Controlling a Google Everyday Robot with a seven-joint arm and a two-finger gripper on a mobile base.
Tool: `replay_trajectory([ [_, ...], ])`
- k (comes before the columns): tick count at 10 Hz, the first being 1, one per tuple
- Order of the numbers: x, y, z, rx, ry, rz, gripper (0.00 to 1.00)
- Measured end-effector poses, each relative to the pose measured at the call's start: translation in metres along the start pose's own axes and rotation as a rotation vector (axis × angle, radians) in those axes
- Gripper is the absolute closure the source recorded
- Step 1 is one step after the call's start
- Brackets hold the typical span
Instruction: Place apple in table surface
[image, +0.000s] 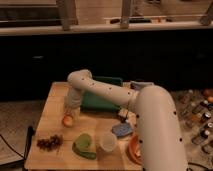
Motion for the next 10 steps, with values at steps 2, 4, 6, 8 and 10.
replay_trajectory([
  [2,0.0000,0.0003,-0.0004,-0.002,0.005,0.000,0.22],
  [4,0.0003,0.0000,-0.0014,-0.003,0.010,-0.001,0.20],
  [6,0.0014,-0.0001,-0.0033,-0.007,0.016,-0.001,0.20],
  [8,0.0013,-0.0008,-0.0037,-0.011,0.017,-0.002,0.20],
  [10,0.0011,-0.0009,-0.0042,-0.014,0.018,-0.005,0.20],
])
